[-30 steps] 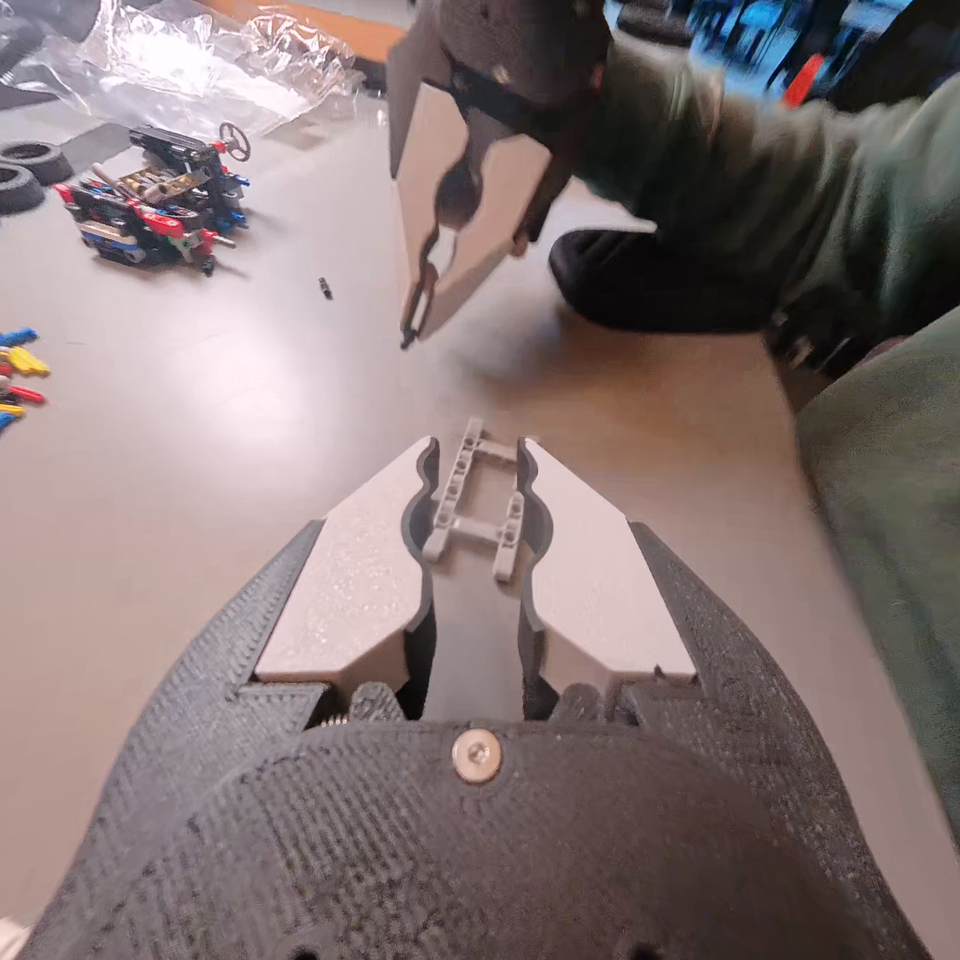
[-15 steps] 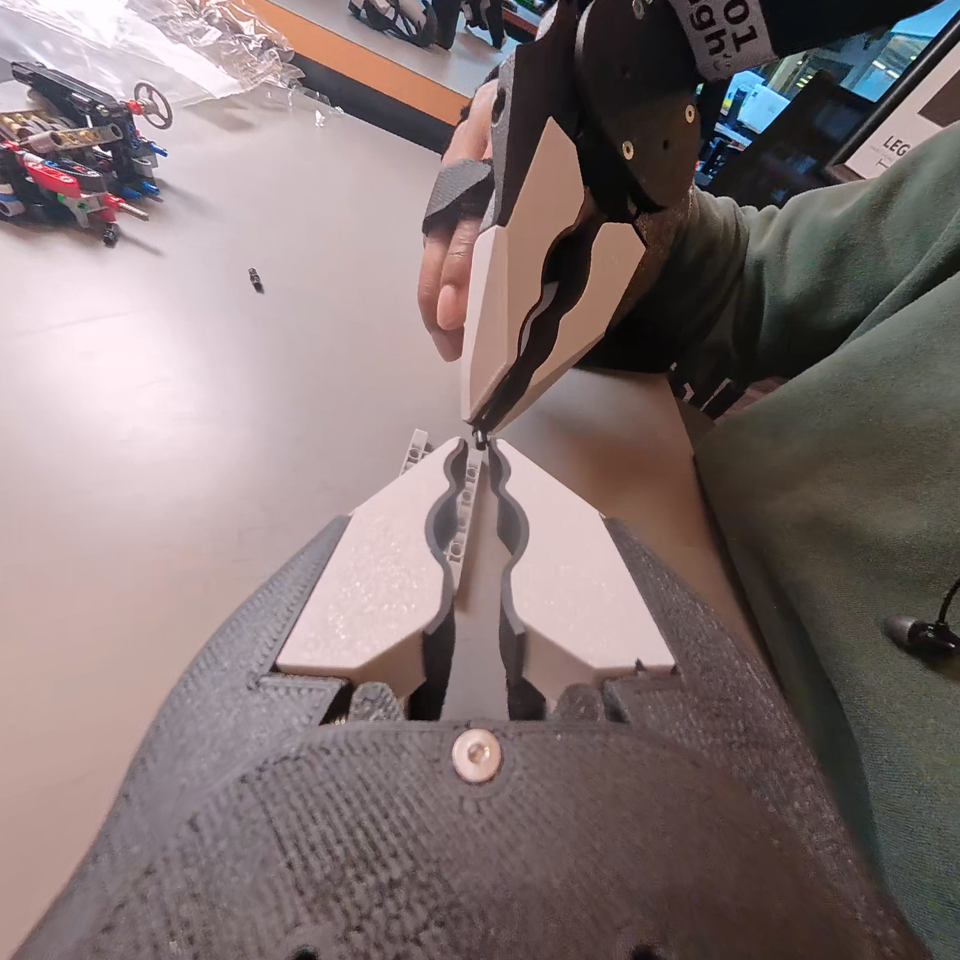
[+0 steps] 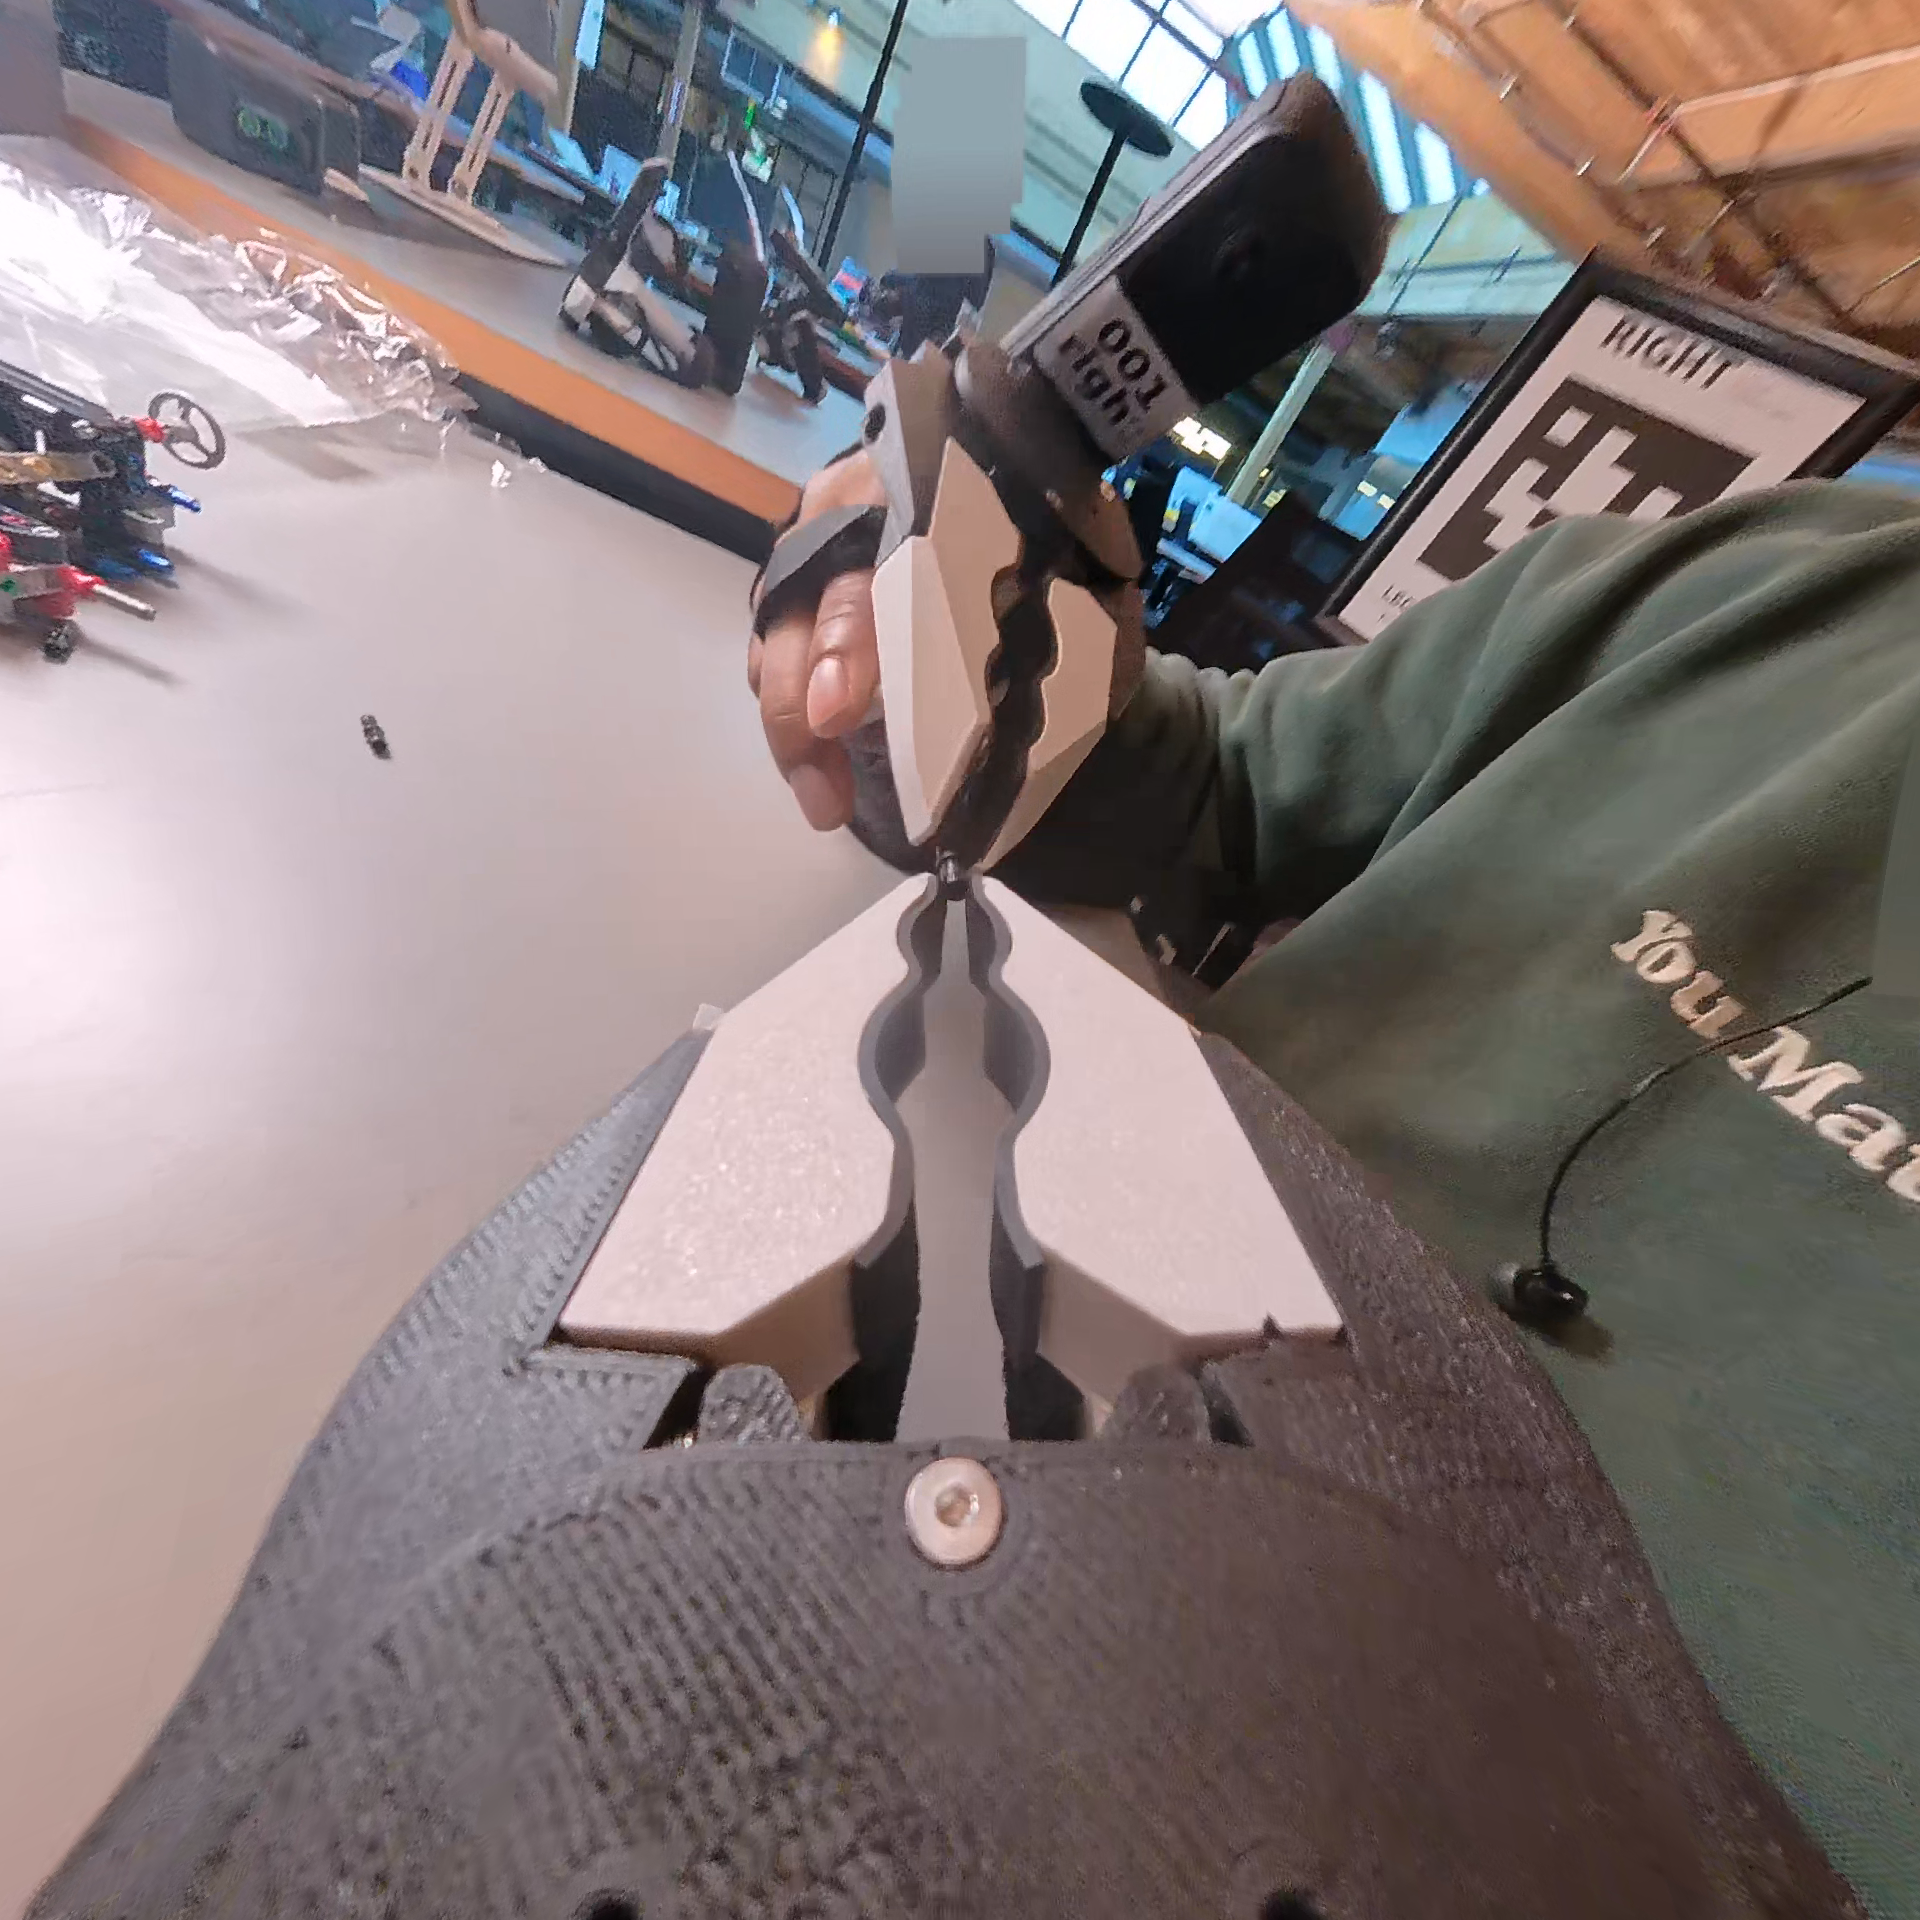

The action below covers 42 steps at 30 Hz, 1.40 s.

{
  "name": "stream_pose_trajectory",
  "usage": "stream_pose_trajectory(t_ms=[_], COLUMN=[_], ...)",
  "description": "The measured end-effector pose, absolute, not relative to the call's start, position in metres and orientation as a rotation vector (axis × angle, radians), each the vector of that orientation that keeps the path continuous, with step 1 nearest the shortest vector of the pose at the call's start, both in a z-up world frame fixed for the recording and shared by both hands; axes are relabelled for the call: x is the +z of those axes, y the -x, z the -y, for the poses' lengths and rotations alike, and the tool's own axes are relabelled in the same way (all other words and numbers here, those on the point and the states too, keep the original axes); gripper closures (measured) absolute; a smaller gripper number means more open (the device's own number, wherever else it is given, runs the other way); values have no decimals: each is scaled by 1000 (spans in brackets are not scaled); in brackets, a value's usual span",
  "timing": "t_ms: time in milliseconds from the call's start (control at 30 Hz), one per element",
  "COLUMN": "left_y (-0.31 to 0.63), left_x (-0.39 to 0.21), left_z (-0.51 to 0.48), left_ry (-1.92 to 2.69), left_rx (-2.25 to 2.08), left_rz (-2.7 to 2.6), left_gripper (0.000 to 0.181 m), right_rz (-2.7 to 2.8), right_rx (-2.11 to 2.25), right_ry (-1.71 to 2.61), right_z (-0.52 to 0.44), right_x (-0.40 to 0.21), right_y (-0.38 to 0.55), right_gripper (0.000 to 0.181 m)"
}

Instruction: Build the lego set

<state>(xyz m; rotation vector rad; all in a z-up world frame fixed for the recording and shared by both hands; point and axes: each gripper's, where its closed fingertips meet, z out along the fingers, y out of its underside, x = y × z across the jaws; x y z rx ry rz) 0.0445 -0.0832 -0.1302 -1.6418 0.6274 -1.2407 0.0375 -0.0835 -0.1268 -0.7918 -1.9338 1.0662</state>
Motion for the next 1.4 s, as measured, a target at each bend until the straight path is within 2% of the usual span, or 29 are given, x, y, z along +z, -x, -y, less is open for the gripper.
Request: stream_pose_trajectory(t_ms=[100, 733, 800, 900, 1133, 1267, 1400], left_y=[-44, -45, -44, -39, -29, -24, -29], left_x=[-123, -115, -121, -149, -206, -228, -235], left_z=[85, 88, 86, 81, 89, 91, 91], left_ry=[1608, 1571, 1606, 1732, 1918, 2021, 2069], left_rx=[-1281, -1360, -1287, -1000, -570, -451, -393], left_rz=[-611, -578, -601, -752, -1118, -1192, -1204], left_gripper=[179, 179, 178, 165, 162, 163, 175], right_rz=[1906, 1825, 1837, 1831, 1889, 2043, 2230], right_rx=[1084, 1220, 1235, 1228, 1142, 1101, 1065], right_ry=[779, 803, 836, 897, 1033, 1080, 1109], right_z=[85, 89, 86, 70, 42, 50, 69], right_x=[-123, -110, -113, -112, -138, -164, -194], right_y=[-37, -35, -36, -40, -55, -66, -78], right_gripper=[170, 178, 178, 178, 178, 178, 178])
